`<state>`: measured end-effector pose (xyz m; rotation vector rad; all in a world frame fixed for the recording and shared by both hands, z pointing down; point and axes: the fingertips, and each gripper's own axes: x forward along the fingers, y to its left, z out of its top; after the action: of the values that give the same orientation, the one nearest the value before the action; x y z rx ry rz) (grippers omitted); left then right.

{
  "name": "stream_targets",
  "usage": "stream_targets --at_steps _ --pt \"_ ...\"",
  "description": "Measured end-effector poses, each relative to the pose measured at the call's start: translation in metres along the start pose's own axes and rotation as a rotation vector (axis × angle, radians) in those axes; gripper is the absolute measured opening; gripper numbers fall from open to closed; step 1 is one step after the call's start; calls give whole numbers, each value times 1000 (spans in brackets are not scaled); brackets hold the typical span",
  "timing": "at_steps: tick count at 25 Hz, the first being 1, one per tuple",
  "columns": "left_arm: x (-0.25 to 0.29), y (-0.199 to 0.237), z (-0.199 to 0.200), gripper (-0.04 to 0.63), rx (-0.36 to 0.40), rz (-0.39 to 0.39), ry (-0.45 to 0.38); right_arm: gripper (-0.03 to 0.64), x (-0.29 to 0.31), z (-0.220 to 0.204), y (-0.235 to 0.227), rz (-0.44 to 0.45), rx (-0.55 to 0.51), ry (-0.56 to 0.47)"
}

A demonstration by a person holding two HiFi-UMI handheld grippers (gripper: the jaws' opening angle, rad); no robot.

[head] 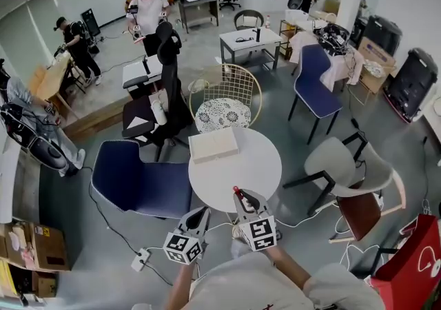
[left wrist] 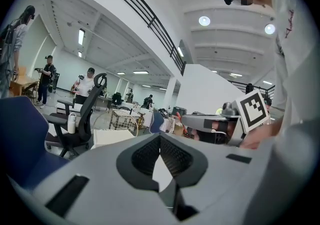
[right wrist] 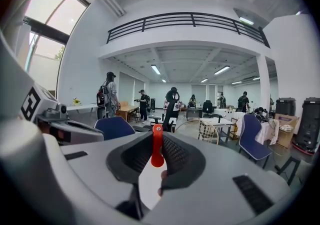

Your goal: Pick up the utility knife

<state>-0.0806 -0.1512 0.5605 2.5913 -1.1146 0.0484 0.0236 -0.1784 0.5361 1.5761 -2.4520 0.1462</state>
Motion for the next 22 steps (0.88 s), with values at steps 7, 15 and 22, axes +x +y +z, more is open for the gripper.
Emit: stream_targets --at_steps 7,15,22 --pt "-56 -37 -30 12 -1 -26 13 64 -62 -19 50 -16 22 2" --pt "-96 -69 -39 12 2 -34 -12 64 -109 -30 92 10 18 7" --pt "-115 -91 -53 12 -12 -32 -17 64 -139 -36 107 12 16 -2"
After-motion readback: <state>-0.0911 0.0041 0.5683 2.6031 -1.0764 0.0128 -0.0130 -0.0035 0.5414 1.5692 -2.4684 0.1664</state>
